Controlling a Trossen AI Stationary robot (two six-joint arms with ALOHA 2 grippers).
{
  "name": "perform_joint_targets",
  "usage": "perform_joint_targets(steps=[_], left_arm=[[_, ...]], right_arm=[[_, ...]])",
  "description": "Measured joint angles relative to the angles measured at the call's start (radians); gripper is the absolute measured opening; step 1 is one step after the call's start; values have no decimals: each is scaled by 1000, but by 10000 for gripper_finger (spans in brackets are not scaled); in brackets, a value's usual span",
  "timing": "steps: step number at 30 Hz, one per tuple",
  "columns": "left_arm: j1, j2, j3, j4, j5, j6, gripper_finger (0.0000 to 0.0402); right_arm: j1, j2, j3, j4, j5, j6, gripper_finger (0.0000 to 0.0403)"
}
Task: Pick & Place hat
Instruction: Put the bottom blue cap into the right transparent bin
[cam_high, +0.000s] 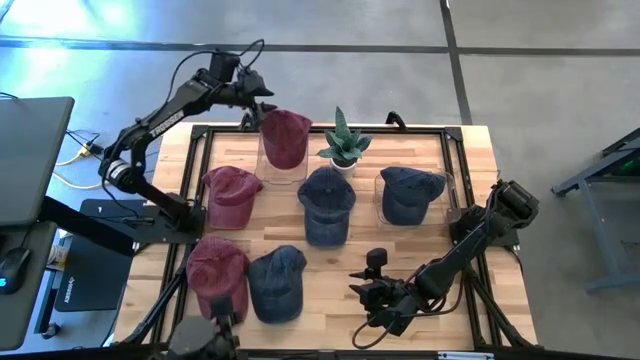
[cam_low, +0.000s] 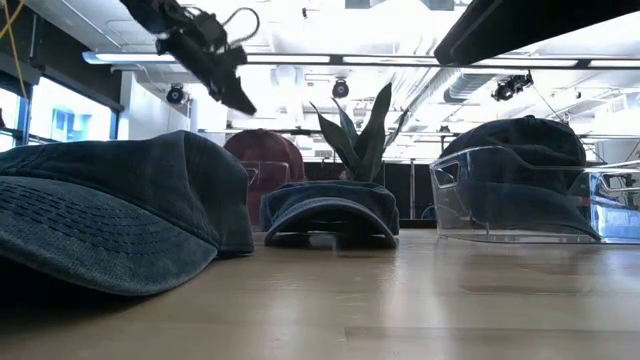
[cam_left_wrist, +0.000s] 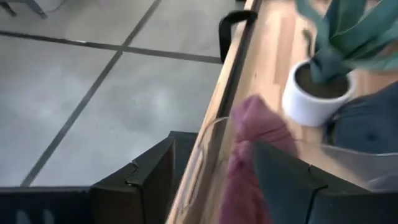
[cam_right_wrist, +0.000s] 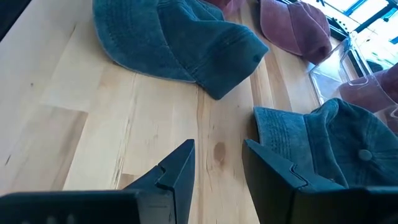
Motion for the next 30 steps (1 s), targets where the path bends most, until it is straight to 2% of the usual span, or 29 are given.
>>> perform_joint_targets(steps=[5, 8, 10, 14, 17, 20, 25, 30], left_arm=[[-128, -80, 45, -151, -42, -84, 209], [-265, -138, 50, -247, -84, -105, 209], [-376, -163, 48, -326, -140, -119, 209], [-633, -172, 29, -454, -352, -253, 209], [-827, -172, -4, -542, -564, -416, 209], [-1019, -172, -58, -604, -734, -605, 209], [-1295, -172, -214, -530, -852, -907, 209], [-1500, -172, -424, -253, -910, -1146, 209]], right_arm=[[-14, 0, -35, 50, -12, -11, 129], [-38, 1, -116, 189, -21, -64, 129], [-65, 1, -175, 321, -68, -96, 129], [-124, 1, -256, 500, -171, -101, 129], [-158, -8, -262, 484, -197, -42, 129], [-174, -23, -256, 421, -227, 8, 129], [-185, -31, -255, 398, -289, 59, 129], [-205, -29, -255, 439, -270, 134, 129]])
